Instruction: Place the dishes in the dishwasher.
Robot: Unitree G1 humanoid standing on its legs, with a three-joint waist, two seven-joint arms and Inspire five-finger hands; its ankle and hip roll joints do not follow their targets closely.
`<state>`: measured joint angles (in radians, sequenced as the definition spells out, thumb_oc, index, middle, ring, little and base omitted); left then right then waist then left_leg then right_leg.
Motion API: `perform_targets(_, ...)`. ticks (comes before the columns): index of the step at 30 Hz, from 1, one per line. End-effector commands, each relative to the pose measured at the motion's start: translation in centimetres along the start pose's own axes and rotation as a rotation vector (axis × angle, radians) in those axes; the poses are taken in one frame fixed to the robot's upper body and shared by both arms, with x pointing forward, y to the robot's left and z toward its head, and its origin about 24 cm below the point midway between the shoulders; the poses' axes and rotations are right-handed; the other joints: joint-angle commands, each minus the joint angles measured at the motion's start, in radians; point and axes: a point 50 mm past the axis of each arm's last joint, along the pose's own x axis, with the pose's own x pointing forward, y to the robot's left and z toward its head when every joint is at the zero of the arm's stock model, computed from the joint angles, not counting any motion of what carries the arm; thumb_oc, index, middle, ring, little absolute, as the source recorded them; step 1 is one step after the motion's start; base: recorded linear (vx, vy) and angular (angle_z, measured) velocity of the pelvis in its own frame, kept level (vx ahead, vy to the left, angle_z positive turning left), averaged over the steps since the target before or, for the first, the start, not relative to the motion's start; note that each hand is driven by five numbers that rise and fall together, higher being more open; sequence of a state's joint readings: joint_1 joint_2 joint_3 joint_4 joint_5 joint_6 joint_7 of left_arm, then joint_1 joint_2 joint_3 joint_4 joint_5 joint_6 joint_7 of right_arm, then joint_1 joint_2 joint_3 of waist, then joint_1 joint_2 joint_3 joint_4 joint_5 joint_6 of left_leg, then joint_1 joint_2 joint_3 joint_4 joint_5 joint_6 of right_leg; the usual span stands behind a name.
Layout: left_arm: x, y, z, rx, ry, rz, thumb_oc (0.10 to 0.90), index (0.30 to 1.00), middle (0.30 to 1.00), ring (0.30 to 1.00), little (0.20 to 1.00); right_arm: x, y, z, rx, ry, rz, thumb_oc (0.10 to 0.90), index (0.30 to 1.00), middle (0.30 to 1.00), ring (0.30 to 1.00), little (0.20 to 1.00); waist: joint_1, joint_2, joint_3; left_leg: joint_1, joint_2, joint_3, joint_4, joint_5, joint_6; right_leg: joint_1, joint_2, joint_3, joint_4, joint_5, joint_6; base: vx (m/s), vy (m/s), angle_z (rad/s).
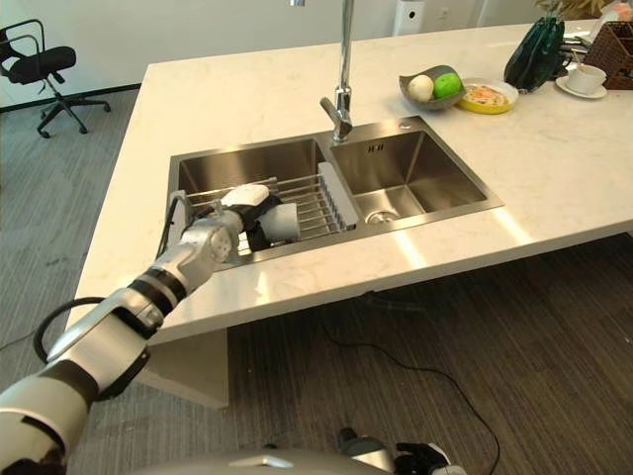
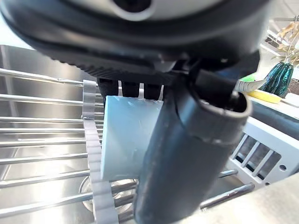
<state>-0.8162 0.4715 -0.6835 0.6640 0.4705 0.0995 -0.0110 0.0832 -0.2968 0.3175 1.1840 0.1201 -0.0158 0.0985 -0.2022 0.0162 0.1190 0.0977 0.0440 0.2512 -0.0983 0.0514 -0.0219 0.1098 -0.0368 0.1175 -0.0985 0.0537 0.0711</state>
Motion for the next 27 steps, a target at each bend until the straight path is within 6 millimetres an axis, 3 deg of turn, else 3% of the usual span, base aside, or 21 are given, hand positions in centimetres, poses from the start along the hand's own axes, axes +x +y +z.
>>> perform_targets(1,-0.5,6.9,4.7,-0.142,-0.293,0.413,0.4,0.3,0.3,0.3,0.3,0.0,1.3,-0.2,-0.052,-0.033,0.05,0.8,0.9,0.9,0.9,0.9,0.012,0.02,-0.014,0.063,-0.024,-0.039,0.011,-0.091,-0.031,-0.02,0.016,-0.062,0.031,-0.037,0.048,0.0,0.0,0.0)
perform_targets(3,-1.5,7.4,4.4,-0.369,-0.305,0.564,0.4,0.3,0.3,0.3,0.3,0.0,1.4,-0.4,-0.071,-0.026,0.032,0.8,0.9,0.9,0.9,0.9,0.014,0.008,-0.026,0.063,-0.023,-0.04,0.011,-0.092,-0.033,-0.019,0.016,-0.064,0.03,-0.034,0.047,0.0,0.0,0.0)
perform_targets(5,-1.6,7.1,4.0,-0.421,-0.287,0.579,0.4,0.3,0.3,0.3,0.3,0.0,1.4,-0.5,-0.073,-0.023,0.028,0.8,0.9,0.9,0.9,0.9,0.013,0.006,-0.03,0.063,-0.023,-0.041,0.011,-0.092,-0.033,-0.018,0.016,-0.065,0.03,-0.033,0.047,0.0,0.0,0.0)
perform_targets(10,-5.7,11.7,5.2,-0.918,-0.502,0.898,0.4,0.3,0.3,0.3,0.3,-0.1,0.9,-0.6,-0.066,-0.023,-0.027,0.8,0.9,0.9,0.9,0.9,0.034,-0.014,-0.049,0.046,-0.025,-0.067,0.011,-0.087,-0.034,-0.02,0.016,-0.08,0.024,-0.026,0.043,0.0,-0.01,0.02)
perform_targets(11,-5.7,11.6,5.1,-0.92,-0.5,0.897,0.4,0.3,0.3,0.3,0.3,-0.1,0.9,-0.6,-0.067,-0.022,-0.027,0.8,0.9,0.9,0.9,0.9,0.032,-0.013,-0.051,0.046,-0.025,-0.067,0.011,-0.087,-0.034,-0.02,0.016,-0.08,0.025,-0.027,0.043,0.01,-0.032,0.08)
perform_targets(13,-9.2,12.6,4.5,-0.949,-0.618,0.995,0.4,0.3,0.3,0.3,0.3,0.0,0.8,-0.4,-0.077,-0.024,-0.052,0.8,0.9,0.9,0.9,0.9,0.066,-0.02,-0.054,0.028,-0.028,-0.083,0.011,-0.072,-0.034,-0.03,0.016,-0.092,0.023,-0.016,0.04,-0.01,-0.037,0.07)
perform_targets(14,-9.3,12.5,4.5,-0.95,-0.616,0.993,0.4,0.3,0.3,0.3,0.3,-0.1,0.8,-0.5,-0.078,-0.021,-0.052,0.8,0.9,0.9,0.9,0.9,0.065,-0.018,-0.058,0.032,-0.029,-0.085,0.011,-0.084,-0.034,-0.025,0.015,-0.093,0.021,-0.025,0.043,-0.02,-0.045,0.09)
perform_targets(15,-12.3,11.7,2.6,-0.933,-0.611,1.072,0.4,0.3,0.3,0.3,0.3,0.0,0.0,0.6,-0.024,-0.06,-0.093,0.8,0.9,0.9,0.9,0.9,0.105,-0.024,-0.059,0.021,-0.031,-0.1,0.011,-0.07,-0.034,-0.03,0.014,-0.102,0.019,-0.017,0.04,0.03,-0.035,0.13)
perform_targets(16,-13.4,10.9,1.8,-0.922,-0.595,1.091,0.4,0.3,0.3,0.3,0.3,0.1,-0.1,1.7,-0.021,-0.094,-0.096,0.8,0.9,0.9,0.9,0.9,0.13,-0.027,-0.057,0.019,-0.032,-0.109,0.011,-0.069,-0.033,-0.029,0.014,-0.107,0.017,-0.019,0.038,-0.01,-0.046,0.05)
perform_targets(17,-13.6,10.9,1.7,-0.923,-0.591,1.09,0.4,0.3,0.3,0.3,0.3,0.1,-0.1,1.6,-0.024,-0.092,-0.096,0.8,0.9,0.9,0.9,0.9,0.127,-0.027,-0.06,0.02,-0.032,-0.11,0.011,-0.069,-0.033,-0.028,0.013,-0.108,0.017,-0.02,0.038,-0.01,-0.037,0.0)
perform_targets(18,-15.6,9.3,-0.3,-0.867,-0.508,1.11,0.4,0.3,0.3,0.3,0.3,0.2,0.2,3.9,-0.069,-0.168,-0.088,0.8,0.9,0.9,0.9,0.9,0.186,-0.032,-0.05,0.011,-0.034,-0.135,0.011,-0.05,-0.036,-0.03,0.011,-0.125,0.012,-0.018,0.032,-0.01,-0.035,0.13)
perform_targets(20,-17.1,8.3,-2.1,-0.836,-0.42,1.133,0.4,0.3,0.3,0.3,0.3,0.2,0.2,5.7,-0.118,-0.218,-0.081,0.8,0.9,0.9,0.9,0.9,0.246,-0.041,-0.026,-0.01,-0.041,-0.186,0.034,-0.042,-0.041,-0.02,-0.002,-0.167,0.011,-0.025,0.028,-0.04,-0.05,0.48)
perform_targets(21,-17.1,8.3,-2.1,-0.836,-0.419,1.133,0.4,0.3,0.3,0.3,0.3,0.2,0.2,5.6,-0.118,-0.218,-0.08,0.8,0.9,0.9,0.9,0.9,0.243,-0.041,-0.029,-0.01,-0.041,-0.188,0.031,-0.044,-0.041,-0.02,-0.002,-0.169,0.011,-0.029,0.029,-0.13,-0.105,0.99)
perform_targets(22,-18.0,7.4,-3.2,-0.847,-0.36,1.133,0.4,0.3,0.3,0.3,0.3,0.2,-0.1,6.9,-0.157,-0.247,-0.087,0.8,0.9,0.9,0.9,0.9,0.339,-0.041,-0.001,-0.07,-0.053,-0.272,0.054,-0.02,-0.051,-0.017,-0.027,-0.273,0.011,-0.036,0.03,-0.14,-0.101,1.19)
perform_targets(23,-18.0,7.3,-3.0,-0.877,-0.377,1.131,0.4,0.3,0.3,0.3,0.3,0.1,-0.8,6.9,-0.134,-0.245,-0.111,0.8,0.9,0.9,0.9,0.9,0.362,-0.038,0.007,-0.1,-0.058,-0.3,0.049,0.008,-0.062,-0.018,-0.036,-0.328,0.011,-0.037,0.03,-0.13,-0.107,1.36)
perform_targets(24,-18.0,7.3,-3.0,-0.878,-0.377,1.13,0.4,0.3,0.3,0.3,0.3,0.1,-0.8,6.9,-0.134,-0.244,-0.112,0.8,0.9,0.9,0.9,0.9,0.357,-0.039,0.001,-0.1,-0.059,-0.307,0.046,0.003,-0.063,-0.017,-0.036,-0.333,0.011,-0.046,0.031,-0.09,-0.054,2.41)
perform_targets(25,-17.9,7.2,-2.9,-0.895,-0.381,1.126,0.4,0.3,0.3,0.3,0.3,0.1,-1.4,6.6,-0.119,-0.23,-0.132,0.8,0.9,0.9,0.9,0.9,0.375,-0.033,0.005,-0.136,-0.065,-0.329,0.036,0.036,-0.076,-0.022,-0.046,-0.403,0.011,-0.049,0.031,-0.11,-0.031,2.61)
perform_targets(27,-17.9,7.5,-2.5,-0.876,-0.406,1.111,0.4,0.3,0.3,0.3,0.3,0.1,-2.0,5.8,-0.118,-0.196,-0.149,0.8,0.9,0.9,0.9,0.9,0.416,-0.026,0.022,-0.186,-0.065,-0.319,0.035,0.071,-0.093,-0.029,-0.062,-0.489,0.011,-0.056,0.034,-0.2,-0.015,2.0)
